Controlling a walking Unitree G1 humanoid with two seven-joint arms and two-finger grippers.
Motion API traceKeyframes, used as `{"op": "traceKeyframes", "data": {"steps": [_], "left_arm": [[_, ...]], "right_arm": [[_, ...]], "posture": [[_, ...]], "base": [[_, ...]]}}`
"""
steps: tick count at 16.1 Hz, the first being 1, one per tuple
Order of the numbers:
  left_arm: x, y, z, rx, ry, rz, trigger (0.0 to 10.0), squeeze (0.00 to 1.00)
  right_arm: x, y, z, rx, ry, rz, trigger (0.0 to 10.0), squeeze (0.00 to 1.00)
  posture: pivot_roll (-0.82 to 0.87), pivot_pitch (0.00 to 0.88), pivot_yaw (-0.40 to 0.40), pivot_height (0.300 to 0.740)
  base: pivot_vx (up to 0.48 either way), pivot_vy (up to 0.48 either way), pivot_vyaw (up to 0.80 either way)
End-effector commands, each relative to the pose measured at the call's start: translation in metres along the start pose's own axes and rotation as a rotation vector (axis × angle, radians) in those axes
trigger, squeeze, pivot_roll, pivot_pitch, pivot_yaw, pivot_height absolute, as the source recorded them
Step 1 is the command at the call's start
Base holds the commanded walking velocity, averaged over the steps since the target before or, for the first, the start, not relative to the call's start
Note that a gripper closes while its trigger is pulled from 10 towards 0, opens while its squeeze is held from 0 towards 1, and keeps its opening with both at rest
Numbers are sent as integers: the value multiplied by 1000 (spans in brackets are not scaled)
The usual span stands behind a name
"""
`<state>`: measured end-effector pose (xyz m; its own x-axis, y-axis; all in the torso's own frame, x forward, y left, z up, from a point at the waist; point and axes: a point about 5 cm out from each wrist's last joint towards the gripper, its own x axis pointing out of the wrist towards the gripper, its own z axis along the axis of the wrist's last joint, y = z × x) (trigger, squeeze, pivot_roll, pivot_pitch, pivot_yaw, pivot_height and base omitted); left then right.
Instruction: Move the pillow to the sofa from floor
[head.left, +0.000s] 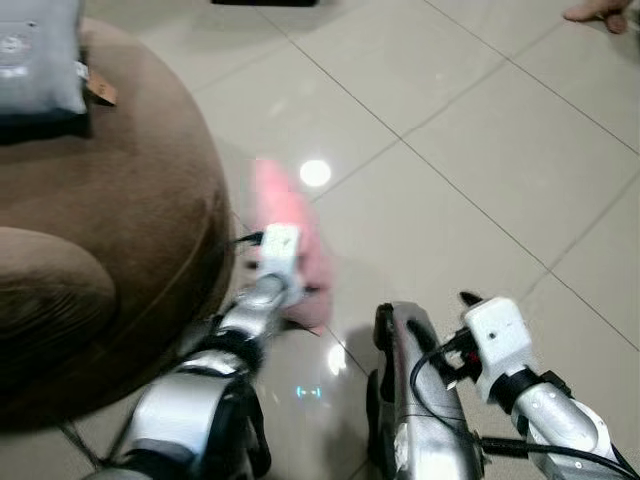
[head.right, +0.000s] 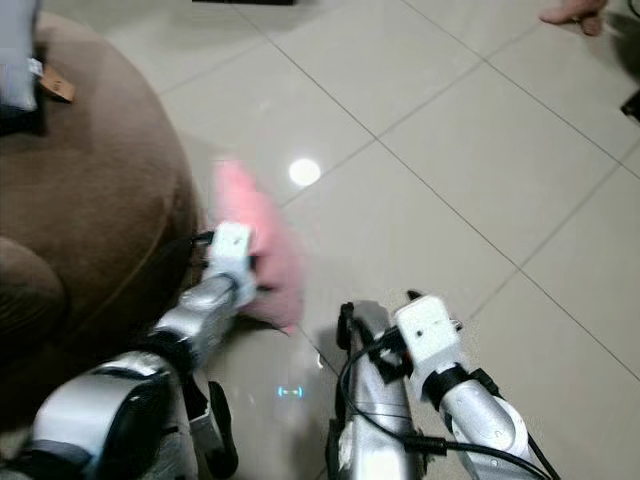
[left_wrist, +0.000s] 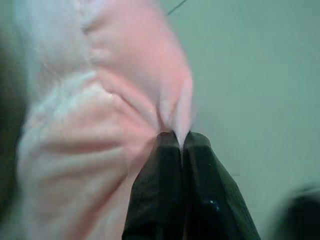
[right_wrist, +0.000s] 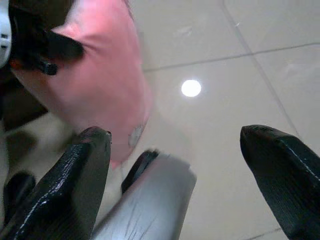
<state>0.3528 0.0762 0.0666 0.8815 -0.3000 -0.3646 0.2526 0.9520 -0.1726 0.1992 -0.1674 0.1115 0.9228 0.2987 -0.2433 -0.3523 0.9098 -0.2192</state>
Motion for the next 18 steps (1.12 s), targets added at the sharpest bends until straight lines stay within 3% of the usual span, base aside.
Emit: {"op": "traceKeyframes", "data": {"steps": [1,3,5,6,8,9,10,11,12,15,18], "left_arm": [[2,-2,20,-77,-72,-57,0,0],[1,1,58,-184,-209,-136,0,0],[-4,3,87,-281,-309,-169,0,0],[-12,4,106,-272,-386,-188,0,0],[-21,2,118,-226,-449,-198,0,0],[-30,2,123,-101,-499,-185,4196,0],[-37,0,124,-9,-501,-174,10000,0],[-39,-1,125,14,-497,-172,10000,0],[-50,-7,121,79,-509,-215,10000,0],[-62,-4,105,234,-508,-143,10000,0],[-70,-1,87,307,-488,-141,10000,0]], "right_arm": [[-4,-5,6,10,-33,-62,10000,0],[-6,-11,18,89,-120,-186,10000,0],[-4,-8,28,153,-191,-223,10000,0],[-1,-10,33,161,-224,-240,10000,0],[3,-15,35,163,-237,-258,10000,0],[5,-20,38,150,-249,-284,10000,0],[5,-26,43,148,-262,-317,10000,0],[5,-28,45,150,-267,-328,10000,0],[3,-35,51,145,-287,-365,10000,0],[5,-41,58,161,-300,-377,10000,0],[4,-43,53,171,-283,-392,10000,0]], "posture": [[-206,153,-7,527],[-169,113,-9,527],[-132,62,-16,532],[-113,30,-23,547],[-107,14,-20,562],[-106,11,-16,572],[-112,5,-9,582],[-114,6,-8,587],[-110,0,-22,602],[-100,0,-46,632],[-88,0,-59,657]], "base": [[0,0,0],[0,0,0],[0,0,0],[0,0,0],[0,0,0],[0,0,0],[0,0,0],[0,0,0],[0,0,0],[0,0,0],[0,0,0]]}}
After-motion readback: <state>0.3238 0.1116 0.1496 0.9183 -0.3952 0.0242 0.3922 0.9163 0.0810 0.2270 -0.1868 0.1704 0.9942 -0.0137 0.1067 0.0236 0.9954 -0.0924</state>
